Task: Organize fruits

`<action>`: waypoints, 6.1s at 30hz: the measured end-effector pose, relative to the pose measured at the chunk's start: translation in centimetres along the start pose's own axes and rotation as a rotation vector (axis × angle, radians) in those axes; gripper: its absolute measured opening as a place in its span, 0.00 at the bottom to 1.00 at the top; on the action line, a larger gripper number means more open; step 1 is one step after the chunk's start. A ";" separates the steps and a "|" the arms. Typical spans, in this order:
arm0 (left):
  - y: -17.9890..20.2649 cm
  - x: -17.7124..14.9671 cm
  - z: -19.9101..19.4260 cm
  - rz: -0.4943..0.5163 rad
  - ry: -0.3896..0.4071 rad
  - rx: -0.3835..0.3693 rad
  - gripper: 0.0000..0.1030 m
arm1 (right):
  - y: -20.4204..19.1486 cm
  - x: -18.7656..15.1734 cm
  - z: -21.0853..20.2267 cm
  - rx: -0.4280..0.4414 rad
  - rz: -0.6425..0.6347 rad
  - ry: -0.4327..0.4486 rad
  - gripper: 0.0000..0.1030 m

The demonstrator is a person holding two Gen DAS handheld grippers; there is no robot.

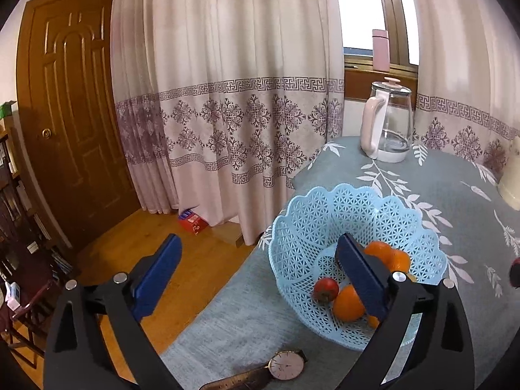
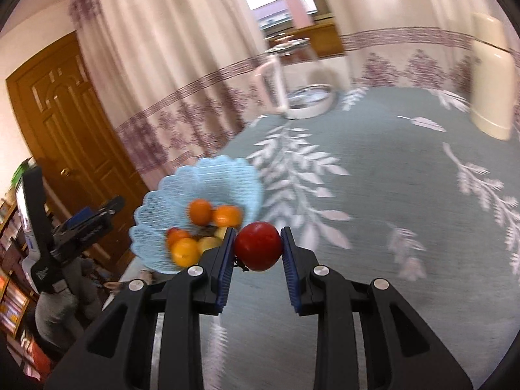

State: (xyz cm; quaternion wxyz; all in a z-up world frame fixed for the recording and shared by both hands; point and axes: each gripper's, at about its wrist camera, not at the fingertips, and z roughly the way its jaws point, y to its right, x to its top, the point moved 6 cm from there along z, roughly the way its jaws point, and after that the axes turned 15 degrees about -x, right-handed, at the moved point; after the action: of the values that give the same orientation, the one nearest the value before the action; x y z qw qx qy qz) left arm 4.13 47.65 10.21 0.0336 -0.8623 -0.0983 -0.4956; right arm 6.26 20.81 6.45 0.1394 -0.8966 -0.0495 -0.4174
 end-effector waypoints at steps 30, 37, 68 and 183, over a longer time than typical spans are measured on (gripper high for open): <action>-5.5 0.8 0.0 -0.127 0.024 0.048 0.95 | -13.7 -1.9 5.5 0.122 -0.189 -0.103 0.29; -5.4 0.9 -0.5 -0.122 0.034 0.047 0.95 | -13.8 -2.0 5.4 0.129 -0.188 -0.110 0.30; -3.8 1.2 -0.5 -0.097 0.024 0.012 0.95 | -11.4 2.7 11.1 0.094 -0.087 -0.141 0.47; 4.9 -3.9 -1.9 0.218 -0.036 -0.027 0.97 | -6.3 -3.2 0.0 -0.348 -0.335 0.177 0.95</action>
State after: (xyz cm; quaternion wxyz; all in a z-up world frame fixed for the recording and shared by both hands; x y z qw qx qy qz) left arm 1.59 42.04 8.06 0.0740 -0.8769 0.0021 -0.4749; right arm 2.88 26.89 5.31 -0.0843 -0.8465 -0.1123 -0.5135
